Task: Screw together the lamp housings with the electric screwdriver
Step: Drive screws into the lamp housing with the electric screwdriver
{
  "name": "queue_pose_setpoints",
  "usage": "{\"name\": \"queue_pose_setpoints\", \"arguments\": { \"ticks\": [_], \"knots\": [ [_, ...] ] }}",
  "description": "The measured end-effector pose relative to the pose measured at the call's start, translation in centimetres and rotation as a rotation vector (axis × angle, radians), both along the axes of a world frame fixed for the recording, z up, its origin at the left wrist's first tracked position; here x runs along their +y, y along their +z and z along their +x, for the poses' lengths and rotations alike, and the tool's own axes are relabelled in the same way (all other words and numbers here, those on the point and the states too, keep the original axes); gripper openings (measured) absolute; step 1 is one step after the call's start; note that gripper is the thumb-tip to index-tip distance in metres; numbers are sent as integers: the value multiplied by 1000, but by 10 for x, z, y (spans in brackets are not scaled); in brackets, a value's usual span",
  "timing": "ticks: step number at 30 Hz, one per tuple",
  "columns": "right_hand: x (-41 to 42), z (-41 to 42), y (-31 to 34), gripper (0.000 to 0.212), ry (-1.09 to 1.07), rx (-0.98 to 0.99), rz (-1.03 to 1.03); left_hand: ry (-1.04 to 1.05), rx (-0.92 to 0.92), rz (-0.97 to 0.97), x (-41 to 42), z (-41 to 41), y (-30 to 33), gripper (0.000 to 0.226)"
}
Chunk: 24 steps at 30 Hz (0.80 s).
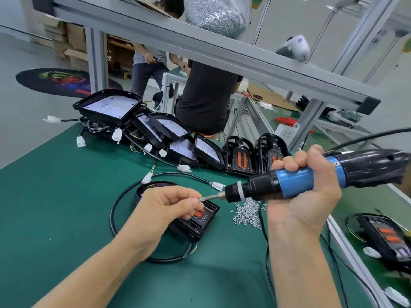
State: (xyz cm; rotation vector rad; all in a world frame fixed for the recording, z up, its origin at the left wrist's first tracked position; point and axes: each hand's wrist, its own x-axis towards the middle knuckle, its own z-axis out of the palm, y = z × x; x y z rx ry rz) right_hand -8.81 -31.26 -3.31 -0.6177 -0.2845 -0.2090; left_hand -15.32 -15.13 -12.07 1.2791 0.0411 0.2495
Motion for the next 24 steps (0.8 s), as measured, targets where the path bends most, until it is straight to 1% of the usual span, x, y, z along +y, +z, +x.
{"name": "queue_pose_setpoints", "arguments": {
  "ticks": [4, 7, 9, 11, 14, 15, 20, 24],
  "knots": [
    [3, -1, -1, 15, 2, -14, -4, 9, 5, -22, 2, -1, -1, 17],
    [7, -1, -2, 14, 7, -20, 0, 19, 9, -8, 7, -2, 0, 20],
    [9, -1, -4, 14, 11, -17, 1, 28, 16, 21, 9, -3, 1, 18],
    [11, 0, -5, 15, 10, -12, -5, 36, 14, 104, 12, -4, 3, 13],
    [11, 1, -9, 15, 12, -10, -20, 113, 8, 353, 21, -3, 0, 23],
    [11, 2, -10, 16, 12, -12, -31, 149, 12, 410, 25, -2, -3, 24],
    [13, 2, -29, 24, -44, -69, -200, 236, 22, 605, 29, -2, -24, 22],
    [19, -2, -45, 26, -20, -117, -320, 288, 17, 667, 27, -6, -40, 22]
  ]
}}
